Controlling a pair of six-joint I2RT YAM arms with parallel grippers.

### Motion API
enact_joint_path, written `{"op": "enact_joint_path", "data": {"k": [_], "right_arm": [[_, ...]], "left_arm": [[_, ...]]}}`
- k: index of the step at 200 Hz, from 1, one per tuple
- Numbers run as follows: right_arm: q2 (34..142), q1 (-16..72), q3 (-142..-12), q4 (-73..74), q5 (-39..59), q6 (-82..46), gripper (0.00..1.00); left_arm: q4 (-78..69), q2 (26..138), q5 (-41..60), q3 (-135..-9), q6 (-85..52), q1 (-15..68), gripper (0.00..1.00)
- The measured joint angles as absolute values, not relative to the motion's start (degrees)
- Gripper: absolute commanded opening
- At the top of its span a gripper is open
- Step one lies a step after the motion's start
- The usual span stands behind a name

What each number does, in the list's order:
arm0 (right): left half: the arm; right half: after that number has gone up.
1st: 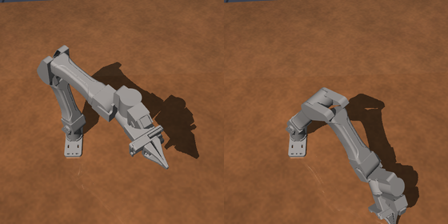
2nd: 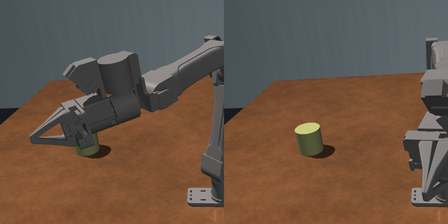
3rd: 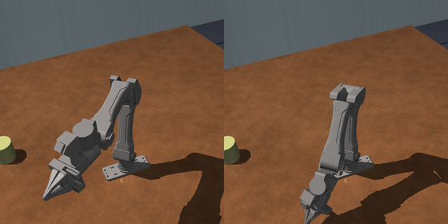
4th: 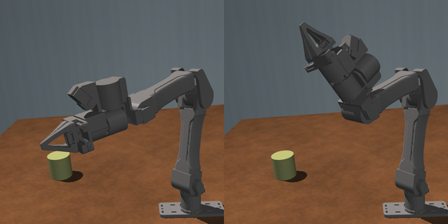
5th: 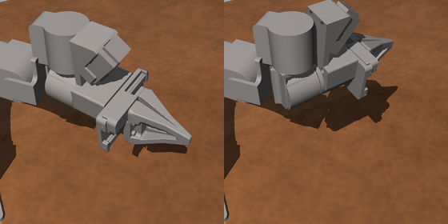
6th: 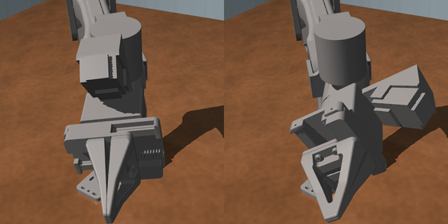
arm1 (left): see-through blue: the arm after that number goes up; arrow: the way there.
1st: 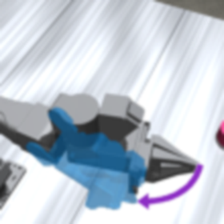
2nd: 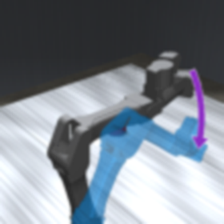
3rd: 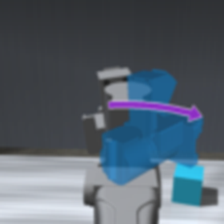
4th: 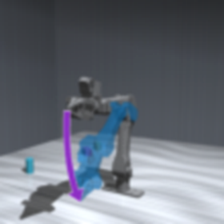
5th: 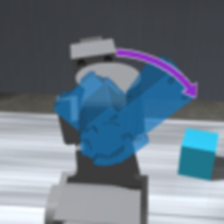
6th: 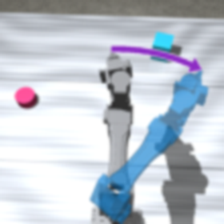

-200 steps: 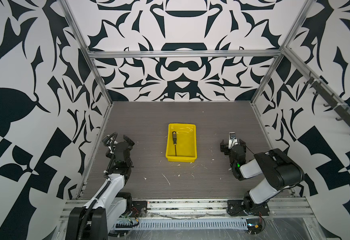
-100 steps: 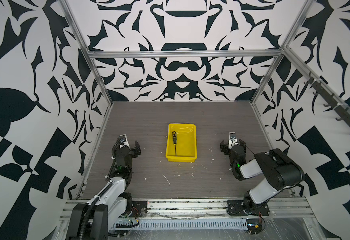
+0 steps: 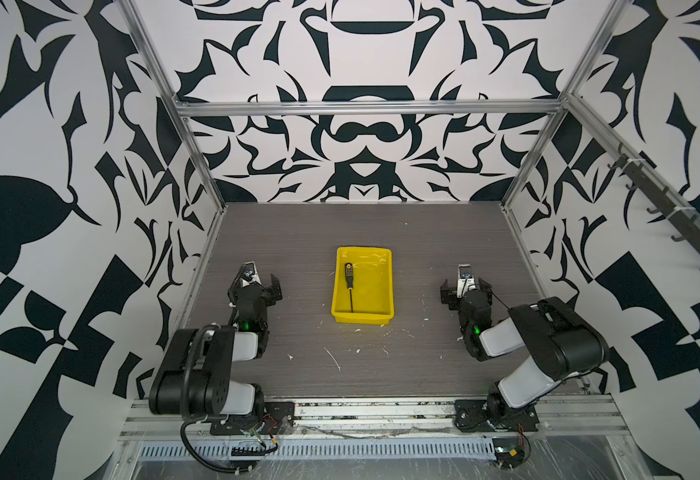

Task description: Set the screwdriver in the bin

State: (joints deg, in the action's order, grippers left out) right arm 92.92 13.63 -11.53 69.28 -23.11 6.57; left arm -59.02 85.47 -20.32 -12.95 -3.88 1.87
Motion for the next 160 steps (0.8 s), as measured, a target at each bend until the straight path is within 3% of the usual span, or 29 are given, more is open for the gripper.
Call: {"op": "enact_joint_path", "data": {"k": [19,74,160], "right_arm": [[92.9,13.6,-11.5,69.3,-23.1,6.6,1.0],[92.9,13.6,-11.8,69.1,-22.9,6.5,1.0],[91.9,11.4,-14.7,63.1,-19.1,5.5,1.0]], "left_arm": [[-64.7,91.9,-20.4,-12.6,-4.5,0.4,0.99],[-56.1,89.3,-14.3,-21.0,-4.4,-0.6,0.99],[-52.4,89.3,-11.9,-21.1,-4.2,-1.0,0.99]]}}
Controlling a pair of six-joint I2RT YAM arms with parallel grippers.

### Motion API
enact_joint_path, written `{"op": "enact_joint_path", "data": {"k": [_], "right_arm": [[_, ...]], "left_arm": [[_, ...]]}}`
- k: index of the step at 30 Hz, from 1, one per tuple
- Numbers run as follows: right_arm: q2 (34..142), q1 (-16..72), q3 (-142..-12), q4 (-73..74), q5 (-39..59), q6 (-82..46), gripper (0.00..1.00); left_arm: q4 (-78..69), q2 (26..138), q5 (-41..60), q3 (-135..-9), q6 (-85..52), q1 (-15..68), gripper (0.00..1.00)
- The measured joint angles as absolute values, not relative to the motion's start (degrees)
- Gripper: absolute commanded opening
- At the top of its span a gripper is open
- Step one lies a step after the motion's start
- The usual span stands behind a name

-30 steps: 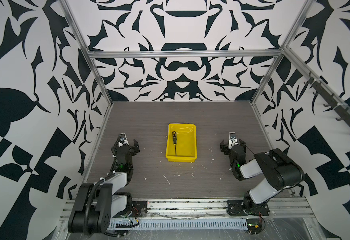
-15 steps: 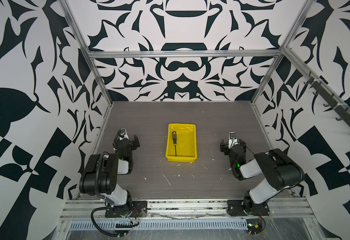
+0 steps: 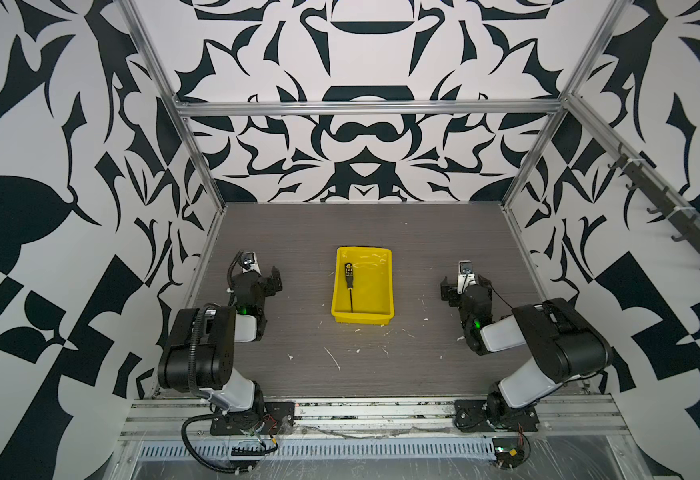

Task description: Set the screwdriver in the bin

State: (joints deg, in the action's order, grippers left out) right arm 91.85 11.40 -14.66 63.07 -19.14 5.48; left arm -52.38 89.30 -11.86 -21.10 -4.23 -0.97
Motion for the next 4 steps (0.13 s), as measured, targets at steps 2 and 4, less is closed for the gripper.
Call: {"op": "enact_joint_path", "data": {"k": [2,4], "right_arm": [[91.5,9.3,-16.5,58.9,-15.3,4.5,1.0],[91.1,7.0,-18.2,56.8,-12.6,3.7,1.0]], "left_arm": [[-52.4,89.3,-11.7,-21.1,-4.2,-1.0,0.99],[-52.4,89.3,-11.7,-21.1,-4.2,-1.0,0.99]]}}
